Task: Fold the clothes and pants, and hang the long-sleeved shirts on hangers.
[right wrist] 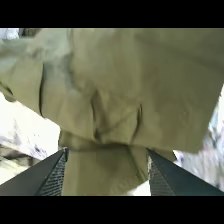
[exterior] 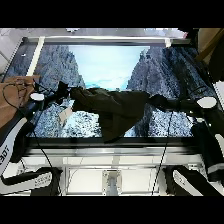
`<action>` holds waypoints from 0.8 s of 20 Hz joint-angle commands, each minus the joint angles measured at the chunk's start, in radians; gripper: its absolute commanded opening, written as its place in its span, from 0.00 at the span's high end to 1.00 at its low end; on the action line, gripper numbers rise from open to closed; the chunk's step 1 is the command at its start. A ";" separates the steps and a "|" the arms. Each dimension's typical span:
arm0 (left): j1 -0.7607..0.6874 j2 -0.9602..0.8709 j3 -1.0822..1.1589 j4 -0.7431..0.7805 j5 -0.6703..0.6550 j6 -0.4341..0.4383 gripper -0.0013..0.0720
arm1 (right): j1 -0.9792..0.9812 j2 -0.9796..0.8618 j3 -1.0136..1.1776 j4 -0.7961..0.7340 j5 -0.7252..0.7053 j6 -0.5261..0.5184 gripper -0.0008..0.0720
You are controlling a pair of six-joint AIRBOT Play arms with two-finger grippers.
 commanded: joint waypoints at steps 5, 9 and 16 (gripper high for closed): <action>-0.005 -0.001 0.007 -0.006 -0.057 0.044 0.95 | 0.046 0.093 -0.232 -0.005 -0.138 0.325 0.22; -0.011 -0.001 0.007 -0.006 -0.055 0.043 0.95 | 0.124 0.036 -0.457 0.329 -0.435 0.320 0.22; -0.011 -0.001 0.007 -0.006 -0.055 0.044 0.95 | 0.127 -0.145 -0.455 0.549 -0.437 0.061 0.22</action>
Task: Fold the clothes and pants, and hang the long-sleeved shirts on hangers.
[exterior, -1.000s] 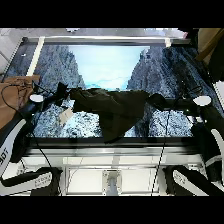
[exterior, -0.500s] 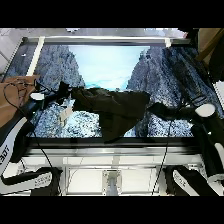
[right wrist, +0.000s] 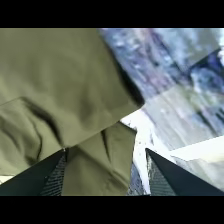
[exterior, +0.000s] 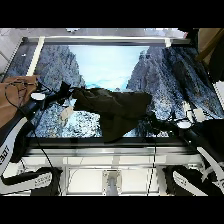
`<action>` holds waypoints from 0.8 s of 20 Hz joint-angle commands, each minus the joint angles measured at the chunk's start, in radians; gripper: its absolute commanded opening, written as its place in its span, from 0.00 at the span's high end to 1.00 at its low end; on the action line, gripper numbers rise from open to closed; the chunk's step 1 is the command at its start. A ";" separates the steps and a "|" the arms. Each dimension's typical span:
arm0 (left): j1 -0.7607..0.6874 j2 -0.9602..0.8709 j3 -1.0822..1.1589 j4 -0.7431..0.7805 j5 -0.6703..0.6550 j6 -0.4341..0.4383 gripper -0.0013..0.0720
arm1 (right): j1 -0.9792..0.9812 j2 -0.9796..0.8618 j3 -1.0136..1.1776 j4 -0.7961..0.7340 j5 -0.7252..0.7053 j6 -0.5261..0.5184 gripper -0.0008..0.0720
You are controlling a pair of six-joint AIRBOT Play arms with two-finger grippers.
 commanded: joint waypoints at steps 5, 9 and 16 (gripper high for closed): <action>-0.001 0.001 0.001 0.000 0.000 0.001 0.95 | 0.005 -0.161 0.026 0.319 -0.030 -0.327 0.22; -0.001 0.001 0.001 0.000 0.000 0.001 0.95 | 0.005 -0.243 0.109 0.318 -0.030 -0.348 0.45; 0.020 0.105 0.001 0.008 -0.064 0.177 0.95 | -0.019 -0.154 0.246 0.256 0.084 -0.473 0.98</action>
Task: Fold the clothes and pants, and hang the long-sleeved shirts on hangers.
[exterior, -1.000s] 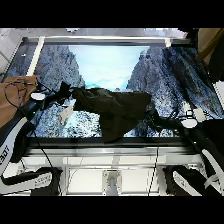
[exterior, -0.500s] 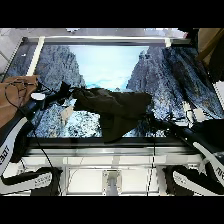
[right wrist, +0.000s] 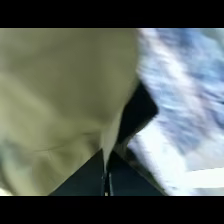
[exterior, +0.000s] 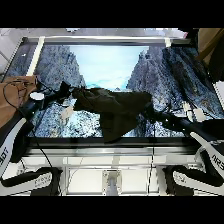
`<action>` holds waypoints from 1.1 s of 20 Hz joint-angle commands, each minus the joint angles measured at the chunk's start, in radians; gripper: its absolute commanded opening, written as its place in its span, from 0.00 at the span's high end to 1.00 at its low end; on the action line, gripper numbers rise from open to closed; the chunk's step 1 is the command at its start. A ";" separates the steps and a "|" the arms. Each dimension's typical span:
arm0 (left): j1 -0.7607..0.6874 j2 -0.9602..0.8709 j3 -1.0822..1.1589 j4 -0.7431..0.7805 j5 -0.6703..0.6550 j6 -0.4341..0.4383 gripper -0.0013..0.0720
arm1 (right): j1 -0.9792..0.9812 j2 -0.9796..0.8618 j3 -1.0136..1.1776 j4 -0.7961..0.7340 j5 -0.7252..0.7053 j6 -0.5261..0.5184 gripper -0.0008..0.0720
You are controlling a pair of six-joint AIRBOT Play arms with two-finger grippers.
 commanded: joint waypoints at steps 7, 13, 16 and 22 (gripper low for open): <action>0.148 0.541 0.035 0.009 -0.224 0.169 0.95 | -0.093 0.529 0.465 -0.575 0.301 0.174 0.99; 0.154 0.685 0.412 0.253 -0.452 0.143 0.95 | -0.093 0.547 0.952 -0.697 0.441 0.281 0.99; 0.154 0.653 0.622 0.439 -0.595 0.077 0.95 | -0.093 0.456 1.205 -0.756 0.547 0.327 0.99; 0.153 0.581 0.785 0.433 -0.757 0.042 0.95 | -0.093 0.205 1.630 -0.888 0.651 0.398 0.99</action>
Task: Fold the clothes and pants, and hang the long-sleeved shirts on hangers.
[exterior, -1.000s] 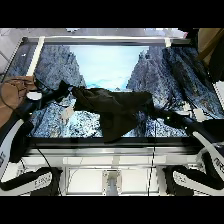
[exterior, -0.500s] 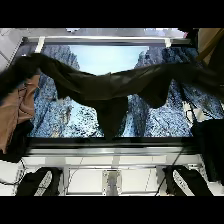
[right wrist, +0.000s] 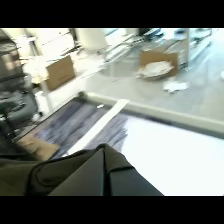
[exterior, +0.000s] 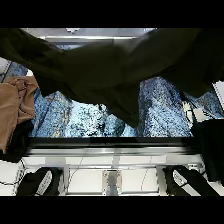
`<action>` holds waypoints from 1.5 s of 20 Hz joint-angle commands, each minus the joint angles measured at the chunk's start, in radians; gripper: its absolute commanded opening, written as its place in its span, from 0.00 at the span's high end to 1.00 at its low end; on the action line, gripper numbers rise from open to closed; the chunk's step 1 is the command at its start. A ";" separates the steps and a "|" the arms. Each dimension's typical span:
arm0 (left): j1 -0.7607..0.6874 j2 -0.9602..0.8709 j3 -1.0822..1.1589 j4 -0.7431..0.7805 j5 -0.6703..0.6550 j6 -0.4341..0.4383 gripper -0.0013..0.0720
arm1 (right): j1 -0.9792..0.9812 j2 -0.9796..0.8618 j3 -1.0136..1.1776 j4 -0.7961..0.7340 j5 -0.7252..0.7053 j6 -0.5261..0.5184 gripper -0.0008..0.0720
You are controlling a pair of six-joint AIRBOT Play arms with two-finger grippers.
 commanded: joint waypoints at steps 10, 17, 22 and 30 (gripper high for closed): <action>0.000 -0.461 -0.089 0.472 -0.244 -0.137 0.95 | 0.038 -0.572 -0.087 -0.012 0.095 0.051 0.99; -0.130 -0.808 -0.089 0.374 0.336 -0.204 0.95 | 0.138 -0.898 -0.086 -0.016 -0.241 -0.022 0.99; -0.193 -0.875 -0.089 0.368 0.422 -0.201 0.95 | 0.138 -0.918 -0.079 -0.027 -0.220 -0.065 0.98; 0.005 -0.637 -0.099 0.405 0.121 -0.201 0.04 | -0.003 -0.787 0.026 -0.167 0.156 -0.039 0.47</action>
